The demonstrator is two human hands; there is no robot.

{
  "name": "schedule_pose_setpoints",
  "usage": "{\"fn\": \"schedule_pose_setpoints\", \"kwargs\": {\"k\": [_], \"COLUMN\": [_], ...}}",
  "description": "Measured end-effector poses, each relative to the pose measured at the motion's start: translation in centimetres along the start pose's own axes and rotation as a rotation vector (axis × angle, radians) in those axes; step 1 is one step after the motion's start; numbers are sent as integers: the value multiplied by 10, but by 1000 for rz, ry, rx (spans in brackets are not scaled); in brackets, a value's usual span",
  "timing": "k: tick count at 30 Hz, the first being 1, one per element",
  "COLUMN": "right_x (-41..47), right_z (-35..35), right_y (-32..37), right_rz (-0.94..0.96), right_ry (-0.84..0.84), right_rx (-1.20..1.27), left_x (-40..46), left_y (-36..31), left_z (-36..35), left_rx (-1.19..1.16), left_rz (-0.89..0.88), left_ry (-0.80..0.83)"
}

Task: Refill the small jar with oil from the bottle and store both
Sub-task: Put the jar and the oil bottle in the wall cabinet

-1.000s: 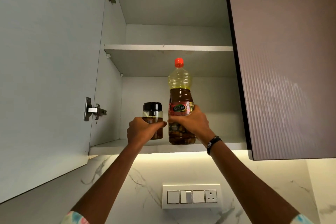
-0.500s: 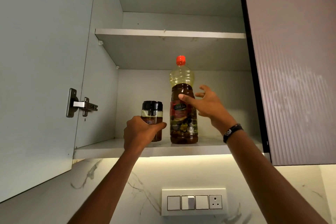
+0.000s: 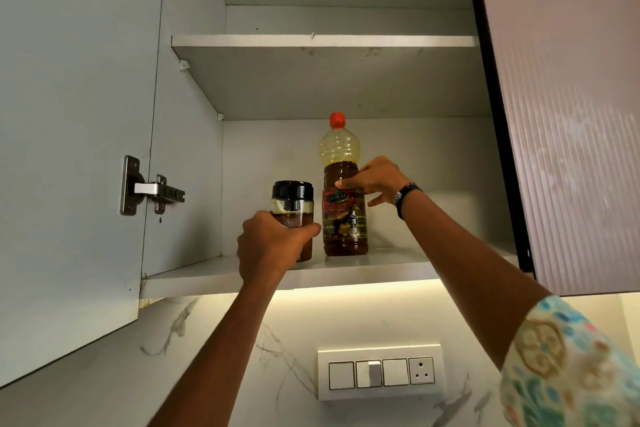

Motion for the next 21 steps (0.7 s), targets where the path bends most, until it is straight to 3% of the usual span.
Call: {"fn": "schedule_pose_setpoints", "kwargs": {"k": [10, 21], "right_x": [44, 64], "right_z": [-30, -46], "right_y": [-2, -5], "right_rz": [-34, -42], "right_ry": [-153, -212], "right_rx": [-206, -304], "left_x": [1, -1], "left_y": [0, -2], "left_z": [-3, -3], "left_rx": [18, 36], "left_rz": [-9, -6], "left_ry": [-45, -38]}}
Point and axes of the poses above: each hand's wrist, its own x-axis towards the middle knuckle, its own z-axis out of the back of the hand, y = z × x, the point moved 1 cm from there along x, towards the middle knuckle, and after that the axes turned 12 degrees about -z, right-handed, at the moved point
